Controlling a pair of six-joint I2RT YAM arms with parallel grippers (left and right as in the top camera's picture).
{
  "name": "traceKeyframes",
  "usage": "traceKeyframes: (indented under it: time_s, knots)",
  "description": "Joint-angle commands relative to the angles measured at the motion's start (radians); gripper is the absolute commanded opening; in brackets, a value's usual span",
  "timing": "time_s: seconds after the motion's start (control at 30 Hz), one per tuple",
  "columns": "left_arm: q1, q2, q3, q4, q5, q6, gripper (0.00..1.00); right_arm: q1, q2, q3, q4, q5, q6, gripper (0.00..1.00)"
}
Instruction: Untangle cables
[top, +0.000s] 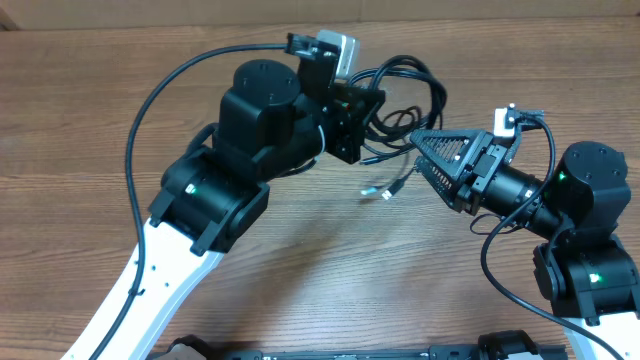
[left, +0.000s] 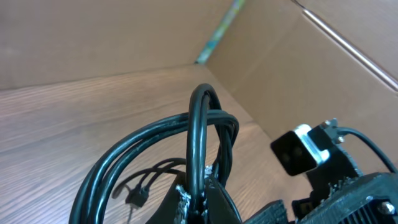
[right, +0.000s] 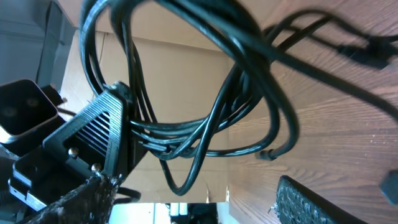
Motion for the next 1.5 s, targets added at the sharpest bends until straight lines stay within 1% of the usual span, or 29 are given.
traceKeyframes:
  time_s: [0.0, 0.17, 0.53, 0.73, 0.87, 0.97, 1.17, 1.33, 1.47]
  knots:
    - [-0.003, 0.018, 0.023, 0.029, 0.083, 0.023, 0.04, -0.003, -0.003, 0.000, 0.007, -0.005, 0.019, 0.80]
    - [-0.003, 0.023, 0.023, 0.037, 0.100, 0.023, 0.04, -0.003, -0.003, 0.000, 0.016, 0.003, 0.019, 0.72]
    - [-0.019, 0.023, 0.023, 0.097, 0.240, 0.024, 0.04, -0.003, -0.003, 0.000, 0.023, 0.045, 0.023, 0.64]
    - [-0.029, 0.023, 0.023, 0.095, 0.245, 0.035, 0.04, -0.003, -0.003, 0.000, 0.023, 0.053, 0.023, 0.52]
    - [-0.029, 0.023, 0.023, 0.081, 0.261, 0.037, 0.04, -0.003, -0.003, 0.000, 0.023, 0.063, 0.023, 0.41]
    - [-0.028, 0.023, 0.023, 0.060, 0.254, 0.039, 0.04, -0.003, -0.003, 0.000, 0.022, 0.063, 0.023, 0.34]
    - [-0.029, 0.023, 0.023, 0.053, 0.258, 0.039, 0.04, -0.003, -0.003, 0.000, 0.022, 0.071, 0.023, 0.29]
    - [-0.027, 0.023, 0.023, 0.046, 0.241, 0.039, 0.04, -0.003, -0.003, 0.000, 0.021, 0.070, 0.023, 0.28]
    - [-0.027, 0.023, 0.023, 0.043, 0.200, 0.039, 0.04, -0.003, -0.003, 0.000, 0.021, 0.070, 0.022, 0.28]
